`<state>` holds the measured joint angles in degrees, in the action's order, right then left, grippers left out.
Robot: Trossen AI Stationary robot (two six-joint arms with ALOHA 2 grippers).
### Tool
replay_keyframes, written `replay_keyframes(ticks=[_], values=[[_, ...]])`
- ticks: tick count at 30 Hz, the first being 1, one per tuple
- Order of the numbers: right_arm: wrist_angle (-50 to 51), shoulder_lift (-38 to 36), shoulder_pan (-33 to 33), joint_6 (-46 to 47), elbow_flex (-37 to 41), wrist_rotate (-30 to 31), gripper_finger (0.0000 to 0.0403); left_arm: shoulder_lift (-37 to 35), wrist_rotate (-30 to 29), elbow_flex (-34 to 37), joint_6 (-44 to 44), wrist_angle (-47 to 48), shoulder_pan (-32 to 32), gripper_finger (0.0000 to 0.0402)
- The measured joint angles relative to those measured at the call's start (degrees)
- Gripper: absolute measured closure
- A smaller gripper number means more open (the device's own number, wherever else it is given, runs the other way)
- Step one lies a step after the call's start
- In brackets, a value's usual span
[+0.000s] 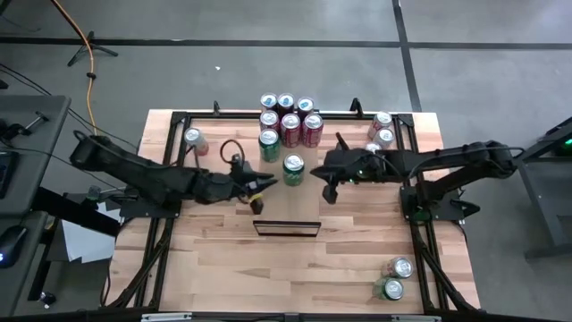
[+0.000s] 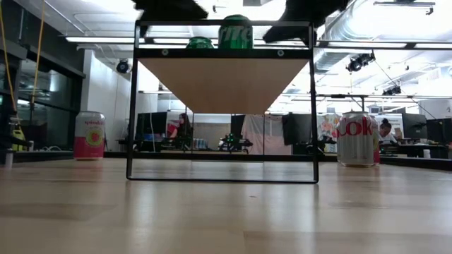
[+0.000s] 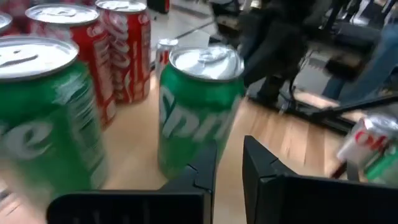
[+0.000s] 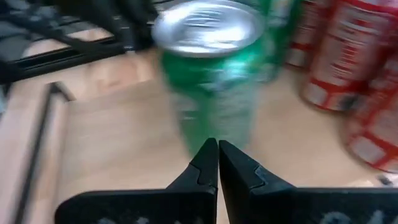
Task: Place canned beverage on shelf
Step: Put the top green soda can on the shelf
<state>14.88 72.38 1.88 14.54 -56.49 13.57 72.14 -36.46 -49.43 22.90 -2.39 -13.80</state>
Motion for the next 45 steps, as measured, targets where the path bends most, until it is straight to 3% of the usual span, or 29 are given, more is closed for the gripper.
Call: replay_keyframes(ticks=[10, 20, 45], values=[[-5.6, 1.6, -7.7, -0.8, 0.1, -3.9, 0.0403, 6.9, 14.9, -1.1, -1.5, -5.2, 7.3, 0.0401], [-10.2, 3.8, -8.2, -0.3, 0.1, -6.1, 0.0403, 6.7, 15.5, -1.1, -3.1, -5.0, 9.3, 0.0401], [-3.1, 1.4, -6.4, 1.9, 0.1, -4.8, 0.0403, 6.4, 14.1, -1.1, -7.6, -3.5, 11.3, 0.0401]])
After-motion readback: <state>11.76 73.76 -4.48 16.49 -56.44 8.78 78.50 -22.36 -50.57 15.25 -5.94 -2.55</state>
